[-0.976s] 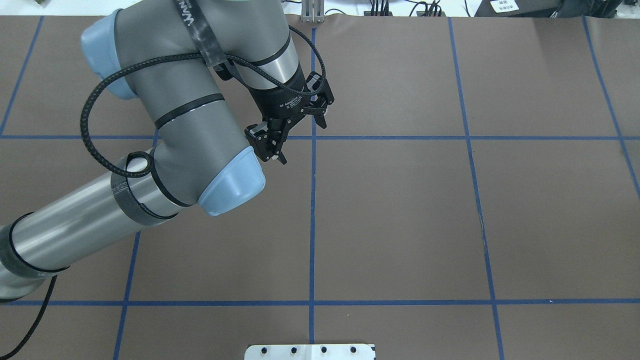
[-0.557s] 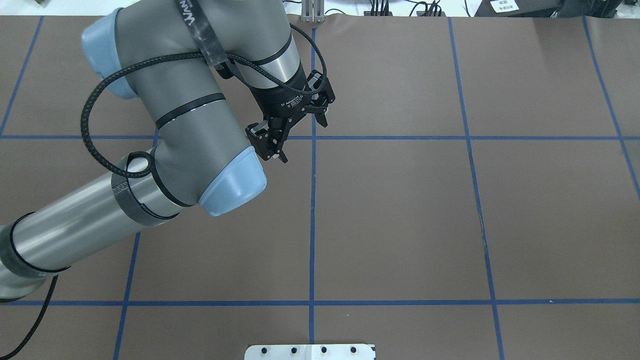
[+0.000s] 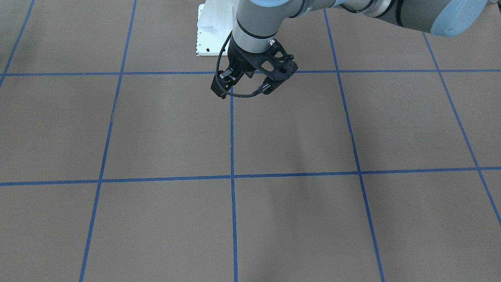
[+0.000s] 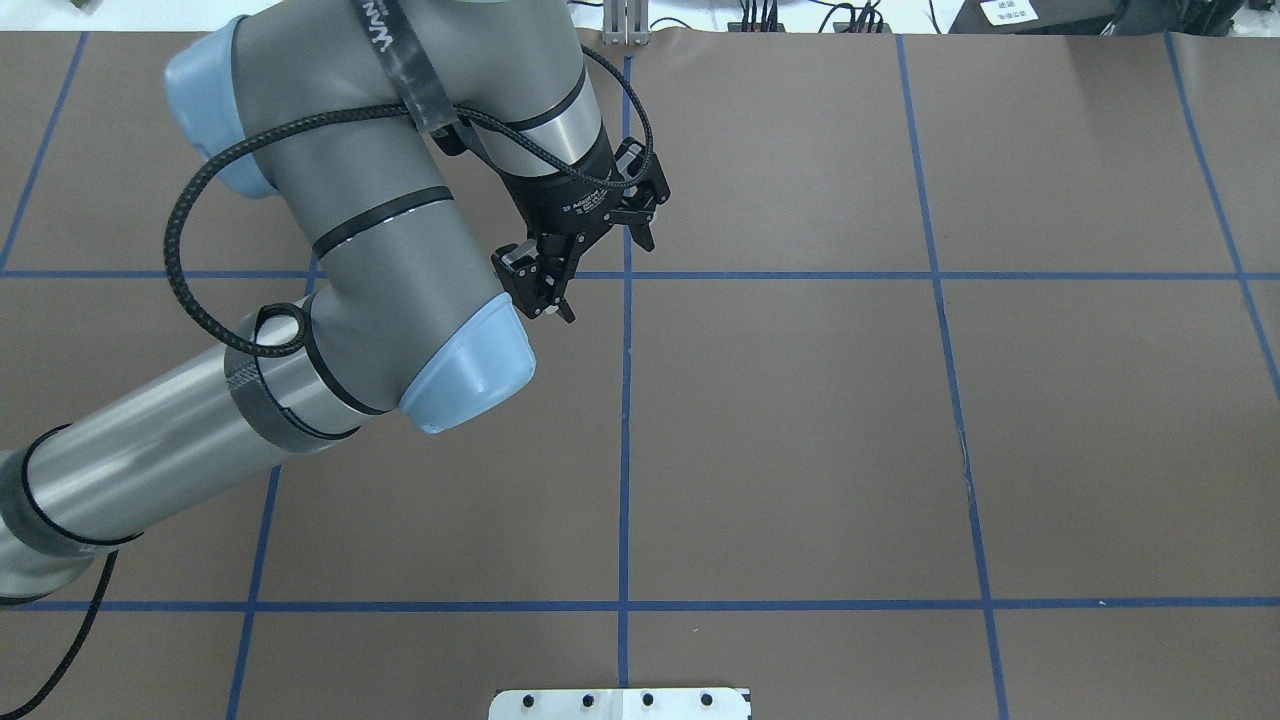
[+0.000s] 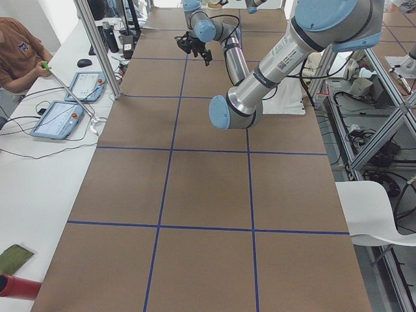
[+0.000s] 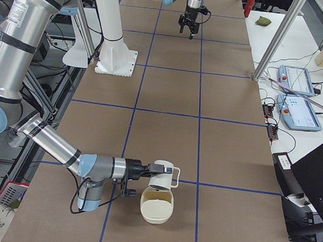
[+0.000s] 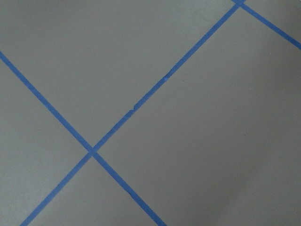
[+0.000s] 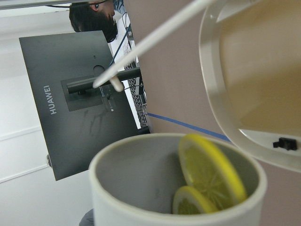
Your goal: Left arm hands cup to right arm to dump lemon
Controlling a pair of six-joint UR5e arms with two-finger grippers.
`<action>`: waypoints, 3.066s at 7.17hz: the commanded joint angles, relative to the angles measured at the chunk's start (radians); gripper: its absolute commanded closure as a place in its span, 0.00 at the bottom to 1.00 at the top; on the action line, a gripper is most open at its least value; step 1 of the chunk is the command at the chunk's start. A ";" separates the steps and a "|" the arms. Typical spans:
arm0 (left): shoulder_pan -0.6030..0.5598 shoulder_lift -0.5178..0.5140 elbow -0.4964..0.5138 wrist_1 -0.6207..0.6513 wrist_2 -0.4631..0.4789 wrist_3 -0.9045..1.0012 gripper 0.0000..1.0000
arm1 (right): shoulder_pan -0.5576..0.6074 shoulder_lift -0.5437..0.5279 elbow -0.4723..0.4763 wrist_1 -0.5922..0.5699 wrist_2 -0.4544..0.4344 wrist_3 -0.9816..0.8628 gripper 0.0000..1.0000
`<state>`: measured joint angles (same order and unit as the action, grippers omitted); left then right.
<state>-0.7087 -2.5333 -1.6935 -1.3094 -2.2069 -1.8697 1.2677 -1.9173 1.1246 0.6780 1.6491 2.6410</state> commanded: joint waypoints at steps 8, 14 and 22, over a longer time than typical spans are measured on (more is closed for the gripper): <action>-0.006 -0.042 -0.022 0.075 0.067 0.015 0.00 | 0.056 0.027 -0.051 0.037 -0.015 0.229 0.80; -0.020 -0.058 -0.029 0.108 0.069 0.015 0.00 | 0.056 0.035 -0.118 0.169 -0.060 0.411 0.81; -0.020 -0.071 -0.035 0.145 0.081 0.030 0.00 | 0.059 0.055 -0.070 0.180 -0.089 0.432 0.84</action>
<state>-0.7300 -2.6040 -1.7261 -1.1657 -2.1261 -1.8401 1.3259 -1.8643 1.0205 0.8688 1.5589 3.1091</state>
